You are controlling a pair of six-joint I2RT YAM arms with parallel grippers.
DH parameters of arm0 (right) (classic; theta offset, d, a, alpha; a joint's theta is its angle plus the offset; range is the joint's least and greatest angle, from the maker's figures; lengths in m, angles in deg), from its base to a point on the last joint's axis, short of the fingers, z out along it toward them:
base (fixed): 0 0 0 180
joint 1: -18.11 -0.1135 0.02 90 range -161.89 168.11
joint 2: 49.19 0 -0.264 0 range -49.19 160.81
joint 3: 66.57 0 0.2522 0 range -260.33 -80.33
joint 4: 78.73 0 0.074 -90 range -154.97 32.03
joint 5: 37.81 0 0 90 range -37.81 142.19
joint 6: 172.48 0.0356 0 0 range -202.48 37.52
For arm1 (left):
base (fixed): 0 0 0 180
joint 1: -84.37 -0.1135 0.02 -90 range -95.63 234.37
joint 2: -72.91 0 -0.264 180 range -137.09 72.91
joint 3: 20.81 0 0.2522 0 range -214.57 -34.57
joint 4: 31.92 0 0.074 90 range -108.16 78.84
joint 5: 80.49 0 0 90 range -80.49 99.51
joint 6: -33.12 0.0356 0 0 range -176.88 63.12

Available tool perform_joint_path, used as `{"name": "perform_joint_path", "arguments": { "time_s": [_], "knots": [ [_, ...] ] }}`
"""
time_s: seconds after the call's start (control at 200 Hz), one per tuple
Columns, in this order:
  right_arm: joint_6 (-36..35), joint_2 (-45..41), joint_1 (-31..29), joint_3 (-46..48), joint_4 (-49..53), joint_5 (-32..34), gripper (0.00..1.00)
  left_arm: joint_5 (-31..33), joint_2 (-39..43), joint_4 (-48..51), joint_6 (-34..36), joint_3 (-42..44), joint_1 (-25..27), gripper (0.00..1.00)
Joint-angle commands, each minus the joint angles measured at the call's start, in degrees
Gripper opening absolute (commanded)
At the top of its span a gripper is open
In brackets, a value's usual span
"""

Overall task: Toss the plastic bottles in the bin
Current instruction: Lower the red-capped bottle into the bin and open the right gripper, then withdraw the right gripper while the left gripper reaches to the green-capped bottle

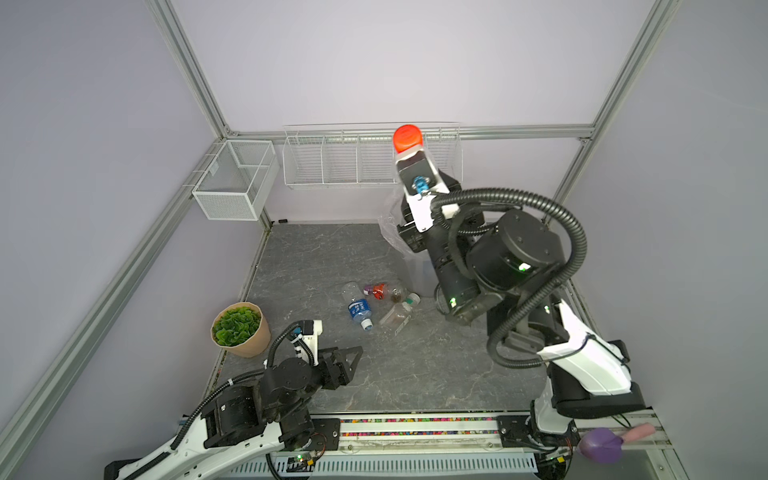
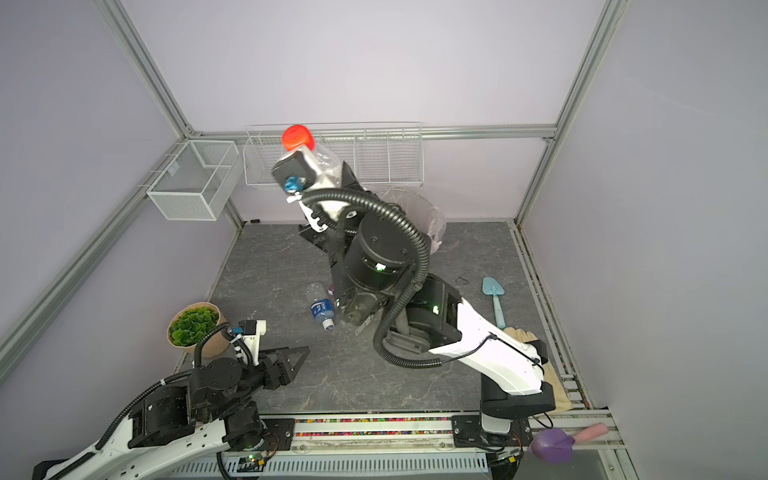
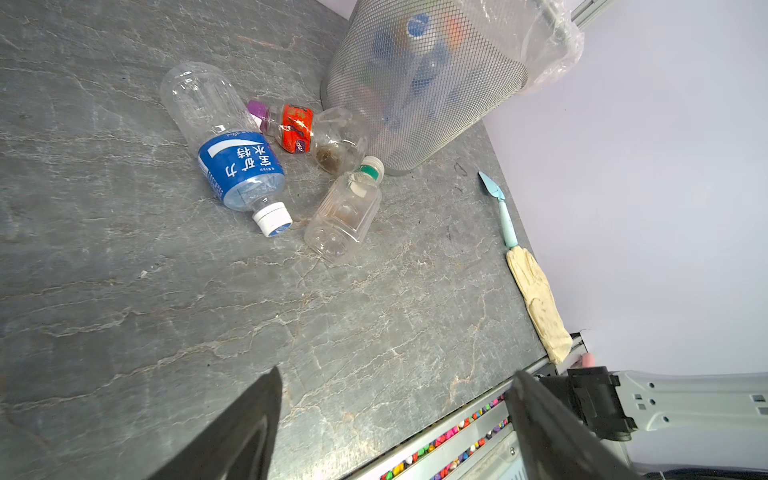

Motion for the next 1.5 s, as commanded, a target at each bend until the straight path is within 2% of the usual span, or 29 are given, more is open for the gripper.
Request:
{"name": "perform_joint_path", "arguments": {
  "time_s": [0.0, 0.08, 0.165, 0.235, 0.27, 0.32, 0.39, 0.41, 0.435, 0.575, 0.8, 0.92, 1.045, 1.275, 1.5],
  "knots": [
    [20.9, -2.8, 7.4, 1.3, 16.5, -7.7, 0.07, 0.5, -0.4, 0.4, -1.1, 0.1, 0.3, 0.85],
    [33.1, -3.0, 16.2, 3.7, 25.5, -16.6, 0.07, 0.4, -0.6, 0.1, -1.2, 0.1, 0.3, 0.85],
    [45.3, -1.1, 27.8, 6.4, 33.1, -31.5, 0.07, 0.1, -0.6, -0.1, -1.3, 0.0, 0.3, 0.85],
    [50.6, 3.3, 35.7, 5.6, 38.2, -42.3, 0.08, -0.1, -0.5, 0.0, -1.3, -0.1, 0.3, 0.85],
    [51.9, 6.4, 38.0, 3.0, 41.9, -45.6, 0.21, -0.2, -0.4, 0.1, -1.3, -0.2, 0.3, 0.85],
    [53.2, 11.2, 40.0, -3.4, 48.5, -48.4, 0.60, -0.3, -0.1, 0.6, -1.5, -0.4, 0.3, 0.85],
    [54.6, 15.4, 39.8, -12.0, 55.3, -46.0, 1.00, -0.6, -0.1, 2.7, -1.7, -1.5, 0.3, 0.85],
    [54.5, 15.3, 39.3, -12.4, 55.4, -44.9, 0.90, -0.5, -0.2, 3.4, -1.7, -1.7, 0.3, 0.85],
    [54.0, 14.4, 38.7, -11.6, 54.4, -44.1, 0.88, -0.3, -0.3, 4.0, -1.7, -1.9, 0.3, 0.85],
    [53.2, 5.1, 37.3, 0.7, 44.1, -43.8, 0.88, -0.2, -1.1, 4.2, -1.5, -1.7, 0.3, 0.85],
    [54.8, 0.8, 36.0, 4.4, 45.6, -43.6, 0.88, -0.3, -3.6, 1.6, -0.7, -0.9, 0.3, 0.86],
    [55.0, -3.1, 33.6, 9.4, 44.1, -43.3, 0.88, -0.4, -6.2, 0.6, 0.4, -1.4, 0.3, 0.86],
    [54.7, -9.7, 30.5, 19.6, 39.1, -42.8, 0.88, -0.3, -9.1, -0.2, 2.0, -2.3, 0.3, 0.87],
    [56.8, -24.8, 28.6, 43.1, 27.9, -46.8, 0.88, 1.6, -14.7, -3.8, 5.7, -3.0, 0.3, 0.89],
    [61.6, -36.6, 28.6, 62.4, 24.7, -47.5, 0.88, 0.9, -23.5, -9.9, 10.2, -3.8, -1.4, 0.94]
  ]
}}
